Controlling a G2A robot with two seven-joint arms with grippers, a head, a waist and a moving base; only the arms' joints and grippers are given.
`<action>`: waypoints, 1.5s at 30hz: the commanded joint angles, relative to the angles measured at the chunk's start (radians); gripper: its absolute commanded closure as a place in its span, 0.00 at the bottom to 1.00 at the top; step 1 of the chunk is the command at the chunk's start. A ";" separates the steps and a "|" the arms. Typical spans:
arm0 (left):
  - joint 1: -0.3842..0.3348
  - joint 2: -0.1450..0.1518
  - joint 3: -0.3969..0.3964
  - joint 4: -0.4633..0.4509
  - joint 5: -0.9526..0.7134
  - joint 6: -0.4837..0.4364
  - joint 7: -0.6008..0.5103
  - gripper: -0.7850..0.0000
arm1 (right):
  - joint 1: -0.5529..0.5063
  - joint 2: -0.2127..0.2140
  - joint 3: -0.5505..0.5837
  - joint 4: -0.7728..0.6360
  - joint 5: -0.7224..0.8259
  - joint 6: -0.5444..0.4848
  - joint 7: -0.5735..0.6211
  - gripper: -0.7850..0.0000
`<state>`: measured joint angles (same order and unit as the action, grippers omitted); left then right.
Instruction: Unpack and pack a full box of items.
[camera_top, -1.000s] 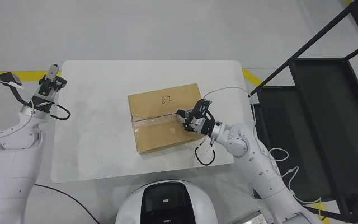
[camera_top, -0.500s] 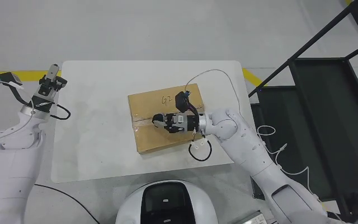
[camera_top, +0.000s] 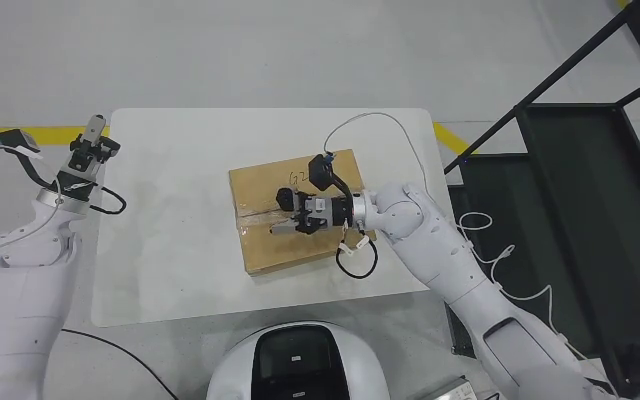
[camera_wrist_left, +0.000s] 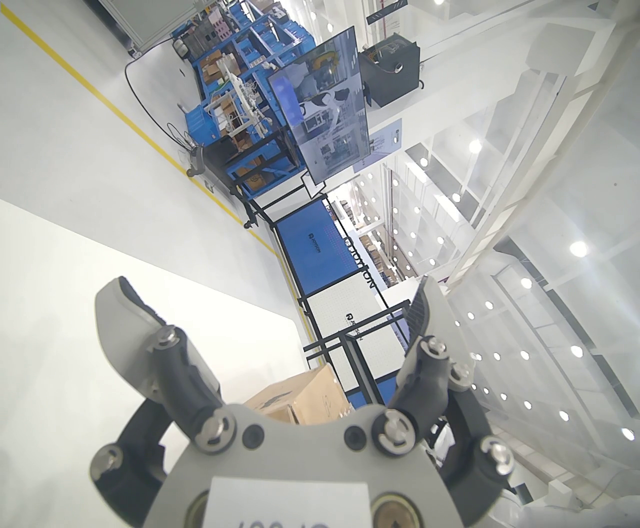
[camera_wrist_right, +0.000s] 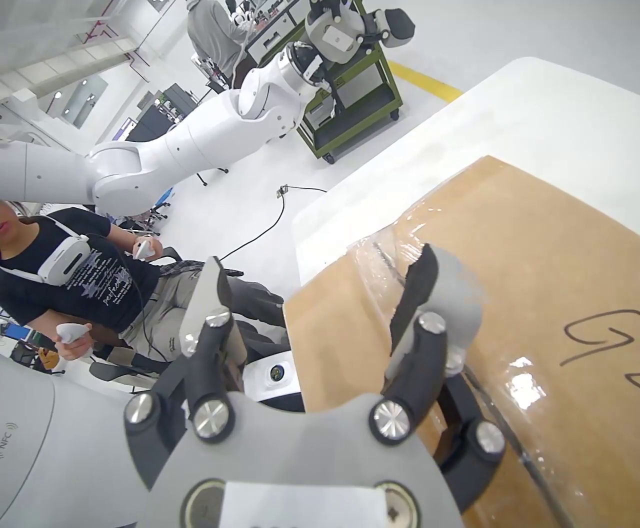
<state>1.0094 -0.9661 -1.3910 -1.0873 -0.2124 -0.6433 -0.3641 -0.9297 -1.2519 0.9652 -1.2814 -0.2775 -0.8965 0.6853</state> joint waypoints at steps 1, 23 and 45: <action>0.000 0.000 0.000 0.000 0.000 0.000 0.000 0.00 | 0.000 0.000 0.000 0.000 0.000 0.000 0.000 0.00; 0.000 0.000 0.000 0.000 0.000 0.000 0.000 0.00 | 0.204 -0.095 -0.229 0.219 0.771 0.345 0.342 0.00; 0.000 0.000 0.000 0.000 0.000 0.000 0.000 0.00 | 0.274 -0.157 -0.302 0.335 0.620 0.522 0.248 0.00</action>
<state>1.0094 -0.9661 -1.3910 -1.0873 -0.2124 -0.6433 -0.3641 -0.6539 -1.4109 0.6575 -0.9500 0.3519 -0.3837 0.9338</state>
